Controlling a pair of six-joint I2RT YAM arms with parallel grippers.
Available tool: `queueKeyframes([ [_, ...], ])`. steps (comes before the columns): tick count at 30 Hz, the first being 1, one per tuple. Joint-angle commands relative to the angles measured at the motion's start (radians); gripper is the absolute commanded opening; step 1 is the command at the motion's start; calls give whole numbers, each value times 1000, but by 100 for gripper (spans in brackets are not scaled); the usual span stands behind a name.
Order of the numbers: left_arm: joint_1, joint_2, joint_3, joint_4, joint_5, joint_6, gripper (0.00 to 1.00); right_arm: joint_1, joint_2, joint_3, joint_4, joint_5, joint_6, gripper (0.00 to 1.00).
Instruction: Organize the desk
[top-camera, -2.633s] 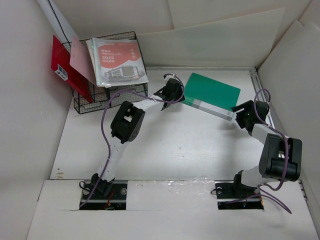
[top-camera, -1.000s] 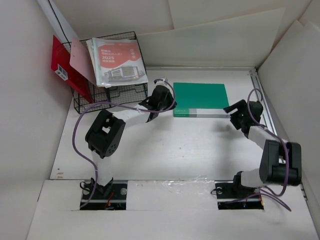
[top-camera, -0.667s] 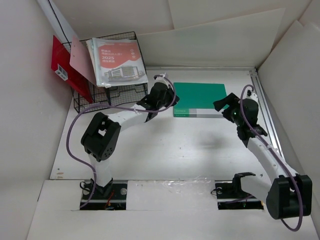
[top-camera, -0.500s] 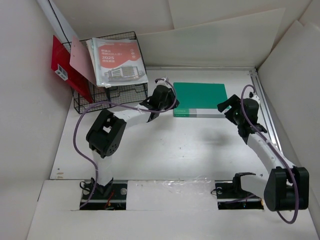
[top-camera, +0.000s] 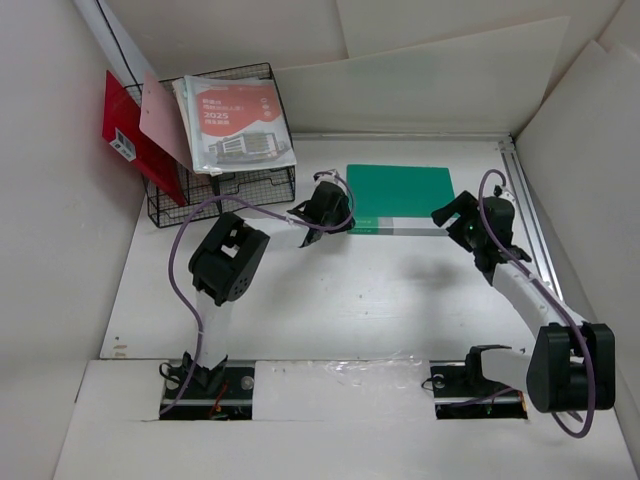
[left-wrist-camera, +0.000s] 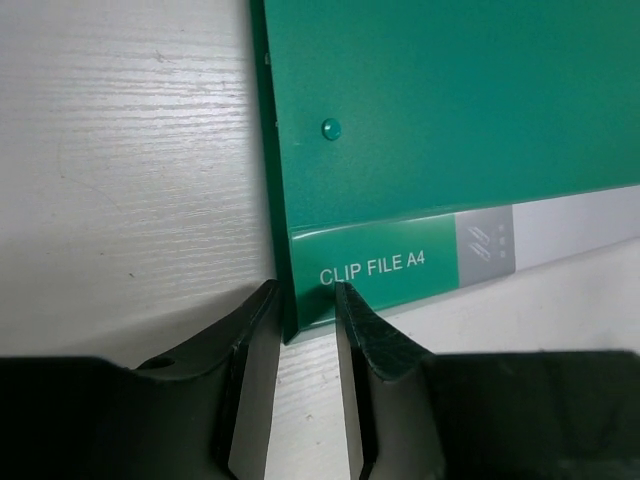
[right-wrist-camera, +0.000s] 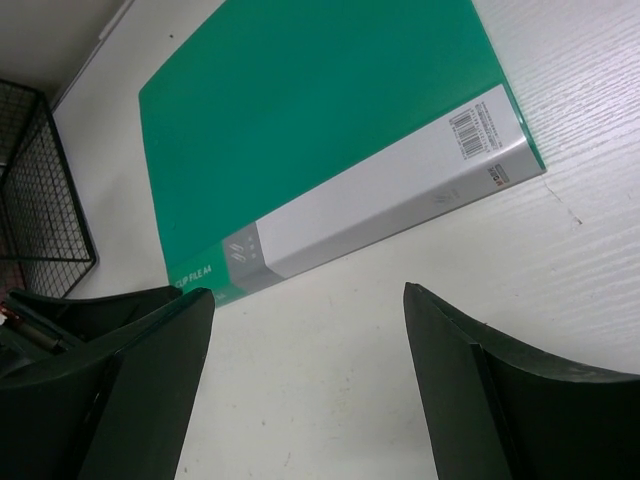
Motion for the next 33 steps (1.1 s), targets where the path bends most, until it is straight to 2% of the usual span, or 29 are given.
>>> queueKeyframes([
  [1,-2,9,37,37,35,3,23,17,-2,2,64,-13,-12,82],
  [4,-2,0,25,37,56,3,23,28,7,2,64,-13,-12,82],
  [8,-2,0,14,46,66,-8,29,49,18,2,73,-13,-12,82],
  [12,-2,20,5,59,75,-17,29,69,27,2,93,-13,-3,82],
  [14,-2,32,5,73,84,-40,19,78,27,2,103,-25,7,82],
  [16,-2,41,5,93,84,-49,0,87,27,-9,103,-25,7,82],
  [20,-2,-43,-51,119,69,-49,0,106,-5,-27,103,-25,7,82],
  [26,-2,-218,-128,129,69,-40,0,178,-83,-58,54,-36,-24,94],
  [29,-2,-293,-161,129,69,-40,0,250,-160,-67,-36,40,-70,95],
  [31,-2,-304,-152,110,78,-26,0,349,-203,-42,-114,173,-101,95],
  [33,-2,-328,-136,63,78,-8,0,409,-216,31,-179,224,-157,95],
])
